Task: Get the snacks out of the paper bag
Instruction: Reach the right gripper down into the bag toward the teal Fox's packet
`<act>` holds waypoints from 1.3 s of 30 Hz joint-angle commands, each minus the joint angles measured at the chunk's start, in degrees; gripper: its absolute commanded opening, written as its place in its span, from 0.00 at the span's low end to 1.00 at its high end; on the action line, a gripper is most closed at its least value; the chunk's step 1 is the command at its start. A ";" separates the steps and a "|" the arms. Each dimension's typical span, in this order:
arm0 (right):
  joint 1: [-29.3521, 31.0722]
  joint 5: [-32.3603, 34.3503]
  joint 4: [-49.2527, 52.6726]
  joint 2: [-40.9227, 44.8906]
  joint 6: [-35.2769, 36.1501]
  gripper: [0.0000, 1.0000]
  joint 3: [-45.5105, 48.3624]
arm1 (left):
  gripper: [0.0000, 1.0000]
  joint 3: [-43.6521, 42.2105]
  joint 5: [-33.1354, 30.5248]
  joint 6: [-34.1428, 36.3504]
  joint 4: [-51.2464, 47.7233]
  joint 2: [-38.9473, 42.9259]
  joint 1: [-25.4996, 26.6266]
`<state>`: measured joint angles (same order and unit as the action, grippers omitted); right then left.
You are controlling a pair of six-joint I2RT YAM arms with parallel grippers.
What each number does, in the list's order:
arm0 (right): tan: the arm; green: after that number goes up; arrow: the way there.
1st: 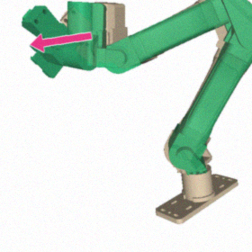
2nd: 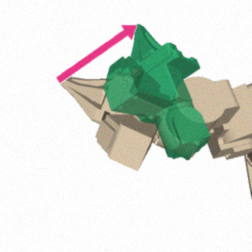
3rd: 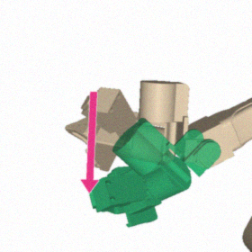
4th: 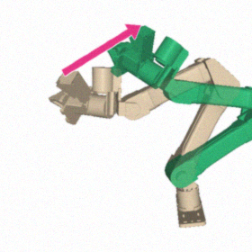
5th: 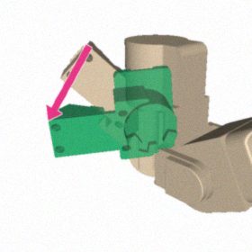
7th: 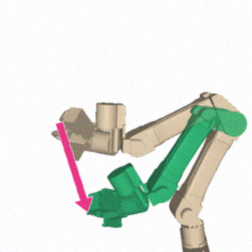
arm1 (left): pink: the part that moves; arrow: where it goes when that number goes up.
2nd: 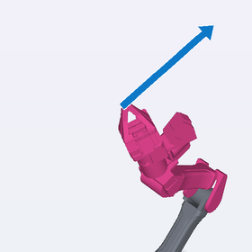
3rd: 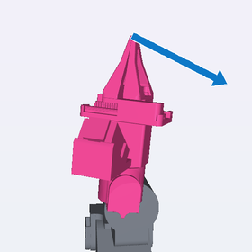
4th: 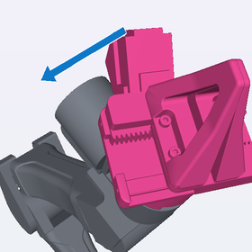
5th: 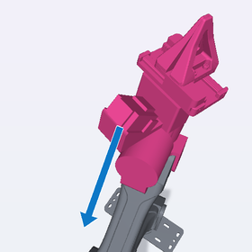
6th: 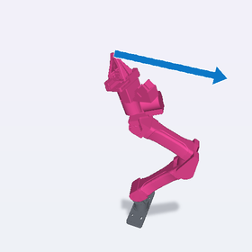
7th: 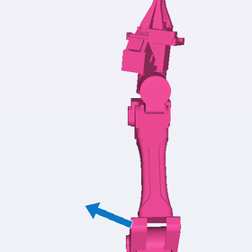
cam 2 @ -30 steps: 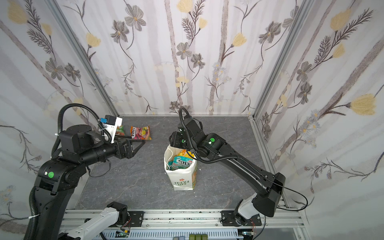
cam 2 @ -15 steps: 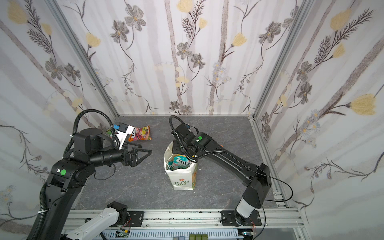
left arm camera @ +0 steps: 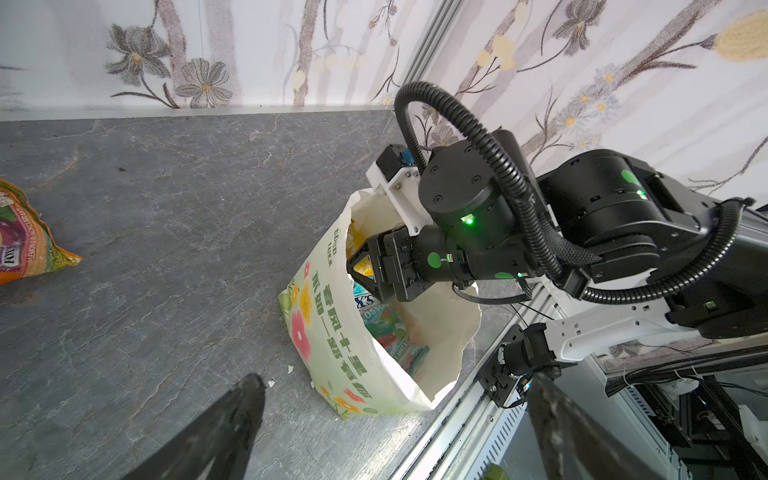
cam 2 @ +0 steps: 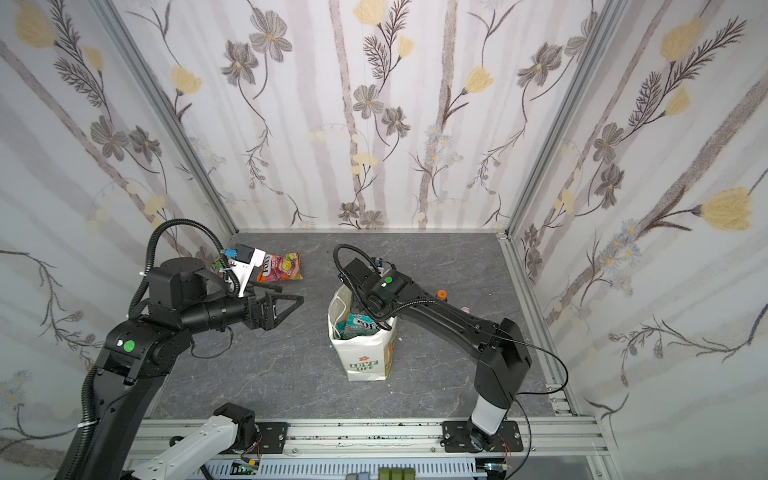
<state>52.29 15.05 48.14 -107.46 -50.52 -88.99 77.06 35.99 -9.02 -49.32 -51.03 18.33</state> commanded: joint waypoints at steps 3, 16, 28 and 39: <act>0.36 3.70 -2.76 -2.10 -1.15 0.70 1.85 | 1.00 -0.10 -0.48 -0.22 2.32 0.09 0.05; 1.48 3.78 -8.48 -5.00 -1.33 0.51 7.17 | 1.00 -0.50 -0.48 -0.74 2.77 0.58 0.04; 1.50 3.40 -9.21 -1.10 -0.25 0.02 8.14 | 1.00 -1.64 -0.39 -1.79 3.99 0.67 0.06; 1.50 3.49 -9.88 2.72 -0.02 0.00 7.31 | 1.00 -1.65 -0.74 -1.99 4.25 0.50 0.04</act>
<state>53.78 18.02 40.45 -105.75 -50.46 -81.14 75.48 35.57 -10.94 -46.89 -50.46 18.35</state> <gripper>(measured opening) 0.064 0.997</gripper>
